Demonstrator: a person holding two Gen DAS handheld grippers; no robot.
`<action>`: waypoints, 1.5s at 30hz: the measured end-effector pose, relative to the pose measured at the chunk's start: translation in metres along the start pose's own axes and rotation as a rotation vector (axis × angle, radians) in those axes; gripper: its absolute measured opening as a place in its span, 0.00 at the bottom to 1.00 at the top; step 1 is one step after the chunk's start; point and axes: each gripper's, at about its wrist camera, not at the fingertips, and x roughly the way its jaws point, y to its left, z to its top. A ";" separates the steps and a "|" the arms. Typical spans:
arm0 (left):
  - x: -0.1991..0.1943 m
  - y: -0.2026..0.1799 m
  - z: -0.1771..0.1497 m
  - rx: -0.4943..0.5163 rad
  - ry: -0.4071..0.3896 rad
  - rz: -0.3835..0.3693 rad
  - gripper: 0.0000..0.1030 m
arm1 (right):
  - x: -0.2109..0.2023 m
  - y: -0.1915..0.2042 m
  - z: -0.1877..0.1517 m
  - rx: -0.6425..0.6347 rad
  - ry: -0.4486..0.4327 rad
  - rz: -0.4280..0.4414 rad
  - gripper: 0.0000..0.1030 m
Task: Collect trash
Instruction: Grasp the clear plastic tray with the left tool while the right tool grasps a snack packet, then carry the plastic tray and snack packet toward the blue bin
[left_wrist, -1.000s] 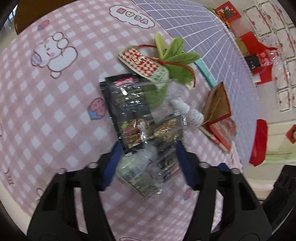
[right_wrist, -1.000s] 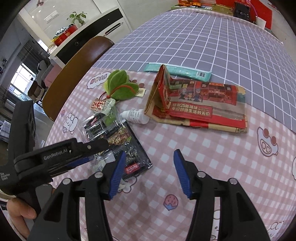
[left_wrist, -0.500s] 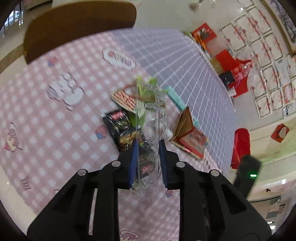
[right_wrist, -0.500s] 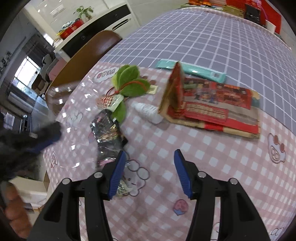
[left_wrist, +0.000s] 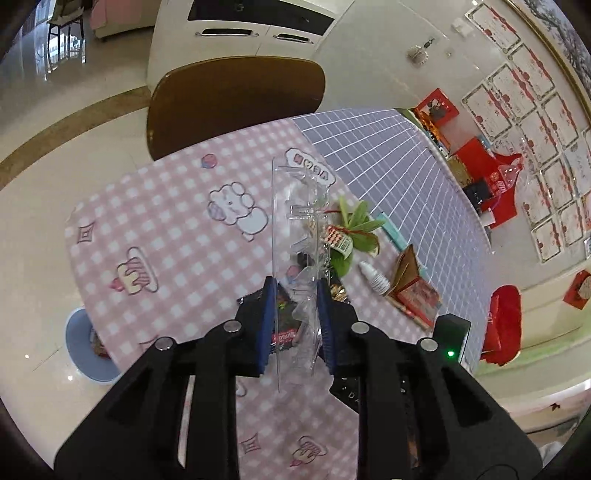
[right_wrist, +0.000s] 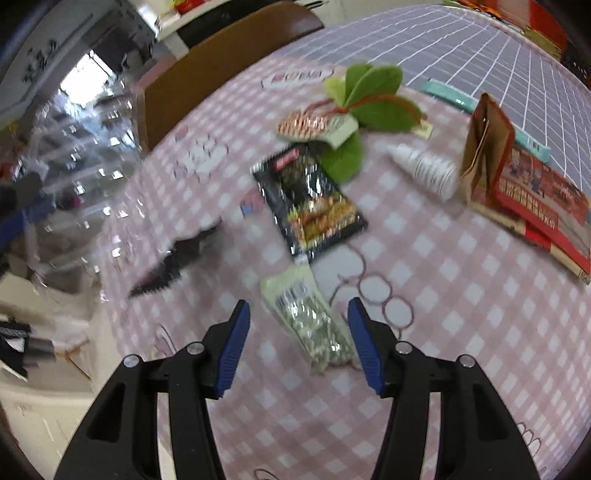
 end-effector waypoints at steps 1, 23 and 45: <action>-0.001 0.002 -0.002 -0.005 0.002 -0.005 0.21 | 0.002 0.001 -0.002 -0.009 0.002 -0.020 0.53; -0.087 0.106 -0.033 -0.061 -0.039 0.021 0.21 | -0.020 0.131 -0.022 -0.084 -0.063 0.059 0.12; -0.146 0.332 -0.107 -0.298 0.076 0.218 0.19 | 0.022 0.366 -0.087 -0.341 0.034 0.189 0.12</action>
